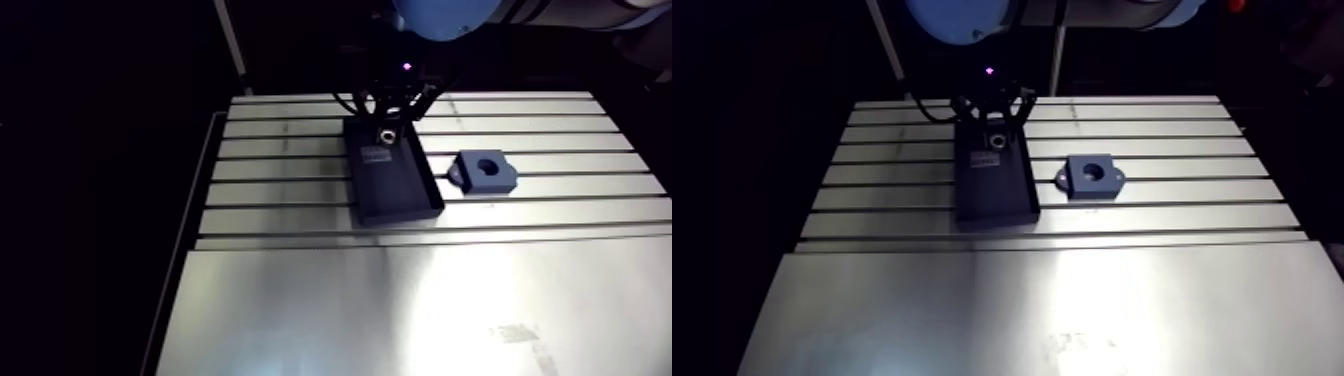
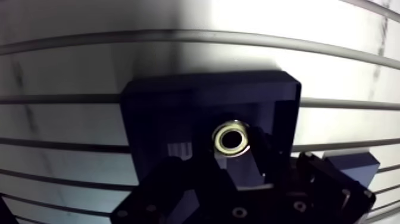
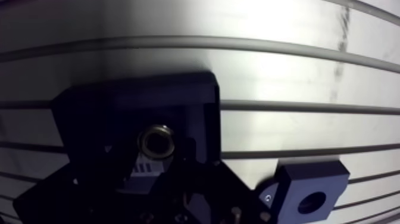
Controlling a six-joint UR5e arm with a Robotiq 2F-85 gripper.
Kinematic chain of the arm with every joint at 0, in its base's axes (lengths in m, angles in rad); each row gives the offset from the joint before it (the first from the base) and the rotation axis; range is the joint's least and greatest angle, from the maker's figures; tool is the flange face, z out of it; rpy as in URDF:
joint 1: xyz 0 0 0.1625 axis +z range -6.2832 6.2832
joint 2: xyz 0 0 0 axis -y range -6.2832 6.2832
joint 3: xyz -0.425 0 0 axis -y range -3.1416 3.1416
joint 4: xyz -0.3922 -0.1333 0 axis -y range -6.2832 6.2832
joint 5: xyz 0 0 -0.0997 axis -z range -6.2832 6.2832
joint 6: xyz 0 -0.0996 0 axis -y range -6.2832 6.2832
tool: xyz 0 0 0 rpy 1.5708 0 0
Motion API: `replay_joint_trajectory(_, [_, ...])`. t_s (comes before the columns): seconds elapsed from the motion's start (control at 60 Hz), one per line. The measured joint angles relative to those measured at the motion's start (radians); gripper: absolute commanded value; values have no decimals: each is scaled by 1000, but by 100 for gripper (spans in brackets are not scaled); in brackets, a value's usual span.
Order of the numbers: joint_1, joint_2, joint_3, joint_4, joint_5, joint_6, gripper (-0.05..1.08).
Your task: Pick up the bearing and press it into the housing until flush.
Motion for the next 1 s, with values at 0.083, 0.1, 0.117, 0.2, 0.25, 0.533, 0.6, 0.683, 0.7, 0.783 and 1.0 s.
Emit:
replay_joint_trajectory(0.083, [0,-4,-1,1,1,0,62])
replay_joint_trajectory(0.1, [0,-6,-1,2,2,-1,62])
replay_joint_trajectory(0.117, [0,-7,-1,2,2,-1,62])
replay_joint_trajectory(0.2, [0,-17,-2,6,3,-3,62])
replay_joint_trajectory(0.25, [0,-25,-3,9,4,-7,63])
replay_joint_trajectory(0.533, [-5,-90,-10,66,6,-23,64])
replay_joint_trajectory(0.6, [-7,-108,-14,91,6,-24,64])
replay_joint_trajectory(0.683, [-12,-128,-18,119,6,-25,65])
replay_joint_trajectory(0.7, [-13,-131,-19,124,6,-26,65])
replay_joint_trajectory(0.783, [-21,-147,-21,148,5,-35,65])
replay_joint_trajectory(1.0, [-67,-178,-19,179,3,-87,65])
